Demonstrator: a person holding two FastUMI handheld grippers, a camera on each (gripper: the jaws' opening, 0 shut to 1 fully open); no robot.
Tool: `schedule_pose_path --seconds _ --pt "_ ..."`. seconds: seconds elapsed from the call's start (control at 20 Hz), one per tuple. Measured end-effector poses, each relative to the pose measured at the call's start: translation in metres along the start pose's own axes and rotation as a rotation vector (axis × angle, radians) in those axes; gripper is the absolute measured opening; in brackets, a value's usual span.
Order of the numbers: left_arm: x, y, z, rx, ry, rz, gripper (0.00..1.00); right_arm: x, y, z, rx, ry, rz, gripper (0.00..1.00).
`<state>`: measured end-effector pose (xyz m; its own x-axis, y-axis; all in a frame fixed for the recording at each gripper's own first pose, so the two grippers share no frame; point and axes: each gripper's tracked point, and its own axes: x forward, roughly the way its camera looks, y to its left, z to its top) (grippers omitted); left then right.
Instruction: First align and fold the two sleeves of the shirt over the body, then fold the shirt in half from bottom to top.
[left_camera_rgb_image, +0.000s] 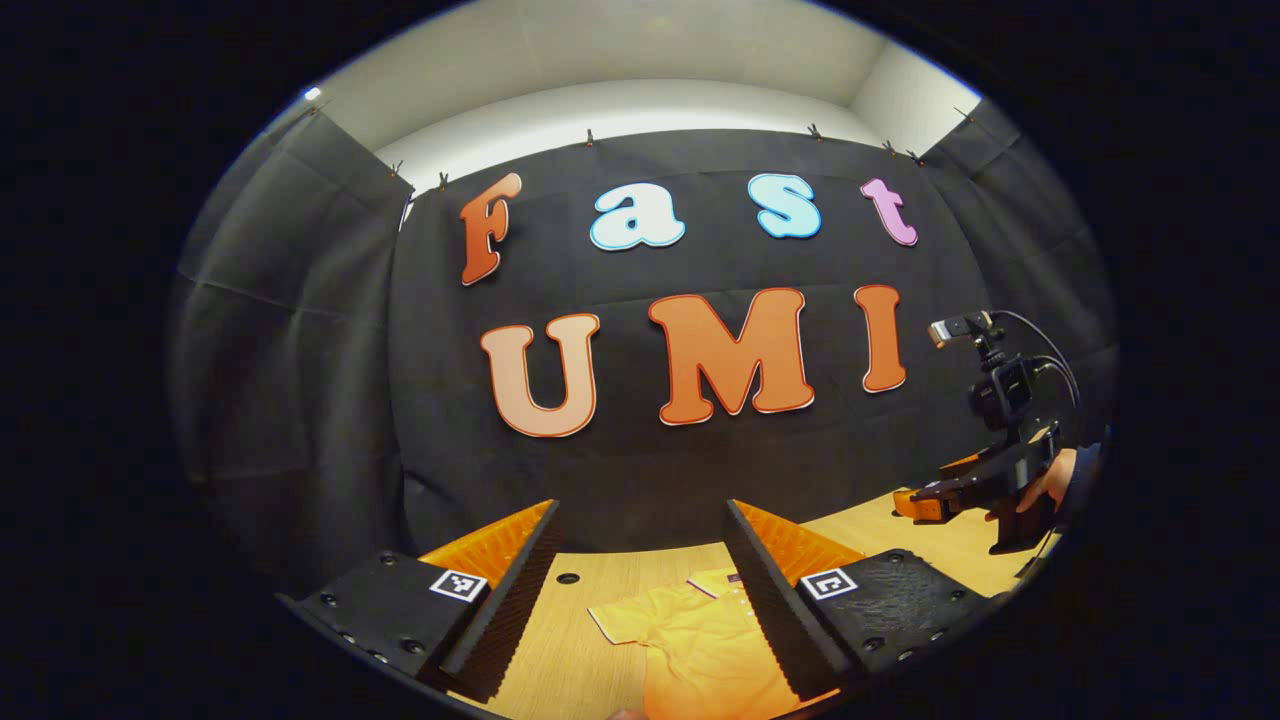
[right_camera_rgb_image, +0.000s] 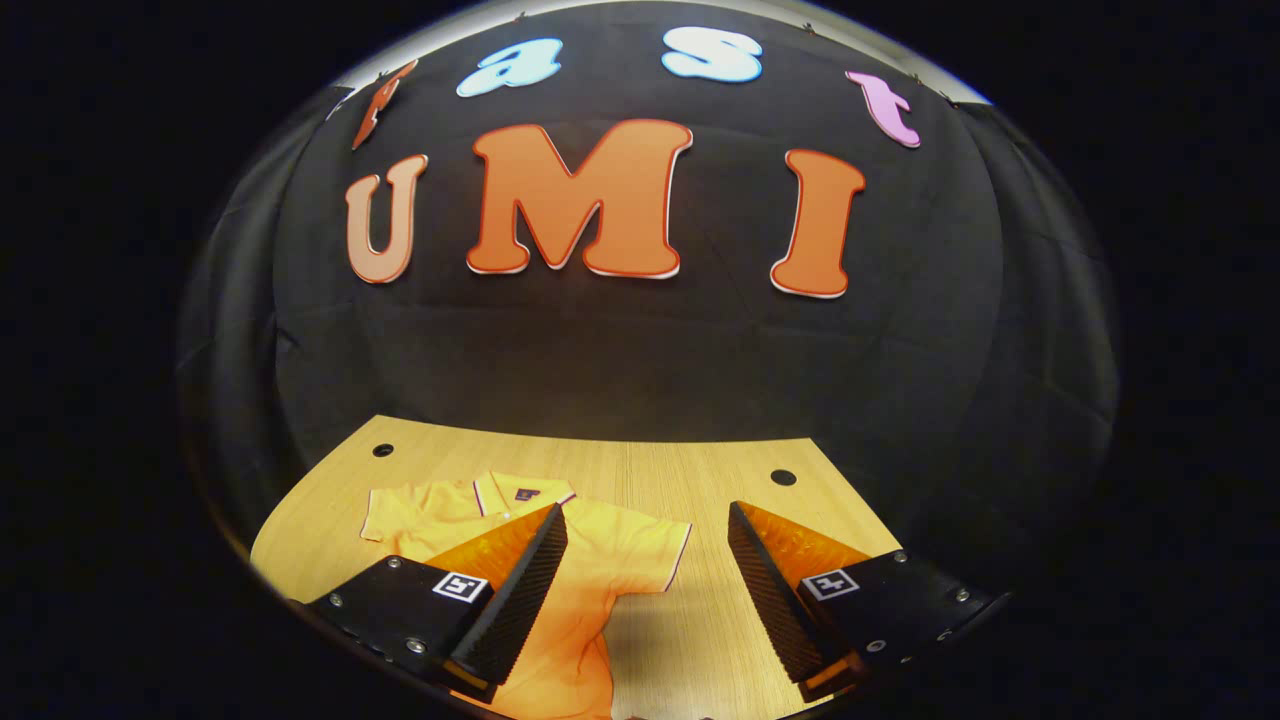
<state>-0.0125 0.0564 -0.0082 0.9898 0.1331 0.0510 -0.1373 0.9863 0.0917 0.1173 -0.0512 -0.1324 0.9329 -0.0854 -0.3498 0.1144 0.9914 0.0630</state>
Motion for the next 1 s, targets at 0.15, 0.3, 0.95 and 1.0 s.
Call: schedule_pose_path --seconds 0.15,0.3,0.95,1.0 --pt "0.009 -0.008 -0.009 0.002 0.033 0.026 0.98 0.041 -0.005 -0.019 0.024 0.103 0.009 0.98" --pt "0.02 -0.008 -0.022 0.015 0.078 0.067 0.98 0.076 -0.01 -0.041 0.032 0.207 0.02 0.98" --pt "0.041 -0.01 -0.059 0.059 0.255 0.23 0.99 0.186 -0.032 -0.136 0.073 0.626 0.038 0.97" --pt "0.039 -0.012 -0.062 0.064 0.271 0.238 0.99 0.192 -0.032 -0.142 0.08 0.648 0.036 0.97"
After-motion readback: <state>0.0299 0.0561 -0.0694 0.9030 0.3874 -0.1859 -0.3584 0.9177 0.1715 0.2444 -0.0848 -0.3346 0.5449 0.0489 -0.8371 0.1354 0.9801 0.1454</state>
